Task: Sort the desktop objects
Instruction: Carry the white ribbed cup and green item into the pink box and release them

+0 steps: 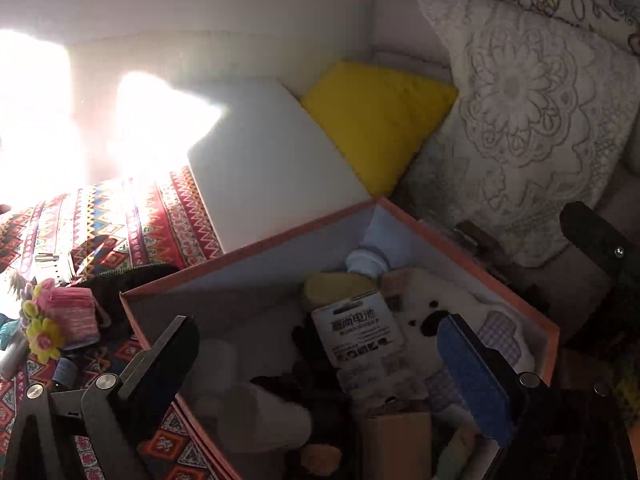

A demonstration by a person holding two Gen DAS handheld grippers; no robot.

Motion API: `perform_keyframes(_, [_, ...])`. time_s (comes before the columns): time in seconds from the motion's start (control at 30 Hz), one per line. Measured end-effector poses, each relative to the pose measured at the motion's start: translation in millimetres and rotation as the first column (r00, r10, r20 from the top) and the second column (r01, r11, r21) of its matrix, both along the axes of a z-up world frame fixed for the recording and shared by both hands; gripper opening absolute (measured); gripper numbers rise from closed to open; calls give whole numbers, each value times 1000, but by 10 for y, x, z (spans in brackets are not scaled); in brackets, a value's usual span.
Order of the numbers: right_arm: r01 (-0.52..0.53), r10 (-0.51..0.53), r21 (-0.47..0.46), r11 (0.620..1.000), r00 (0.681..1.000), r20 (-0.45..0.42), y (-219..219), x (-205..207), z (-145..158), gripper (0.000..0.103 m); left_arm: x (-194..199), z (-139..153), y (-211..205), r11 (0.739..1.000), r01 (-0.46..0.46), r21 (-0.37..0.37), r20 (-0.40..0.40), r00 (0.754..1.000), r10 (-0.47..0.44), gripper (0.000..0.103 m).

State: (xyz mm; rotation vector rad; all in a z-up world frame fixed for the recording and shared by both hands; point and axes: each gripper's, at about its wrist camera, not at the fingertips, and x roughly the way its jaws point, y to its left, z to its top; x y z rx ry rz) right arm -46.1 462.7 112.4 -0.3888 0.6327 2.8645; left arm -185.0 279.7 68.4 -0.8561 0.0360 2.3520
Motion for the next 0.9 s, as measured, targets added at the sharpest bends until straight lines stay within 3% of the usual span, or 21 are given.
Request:
perform_keyframes(0.27, [-2, 2, 31, 1000, 1000, 6, -180, -81, 15, 0, 30, 83, -453, 998, -66, 9, -26, 997, 66, 99])
perform_keyframes(0.43, [-38, 37, 39, 999, 999, 16, -529, -225, 30, 1, 22, 123, -1033, 988, -153, 27, -37, 987, 154, 102])
perform_keyframes(0.5, [-50, 49, 47, 998, 998, 31, -723, -308, 25, 7, -7, 86, -1350, 979, -202, 25, -32, 979, 203, 102])
perform_keyframes(0.53, [-57, 55, 53, 997, 998, 41, -834, -358, 17, 12, -33, 50, -1527, 972, -233, 17, -28, 972, 233, 102])
perform_keyframes(0.63, [-83, 81, 64, 994, 996, 38, -1216, -489, -11, 70, -118, -79, -2078, 947, -321, -12, -14, 947, 321, 102])
perform_keyframes(0.67, [-95, 93, 68, 993, 995, 34, -1351, -534, -18, 76, -148, -135, -2264, 936, -350, -27, -15, 937, 350, 102])
perform_keyframes(0.77, [-184, 178, 114, 976, 982, 59, -1806, -748, -56, 81, -247, -330, -2807, 903, -423, -75, -14, 906, 424, 102])
perform_keyframes(0.9, [-308, 287, 129, 943, 945, 158, -2367, -1150, -300, 87, -458, -722, -3428, 860, -490, -145, 21, 867, 498, 102])
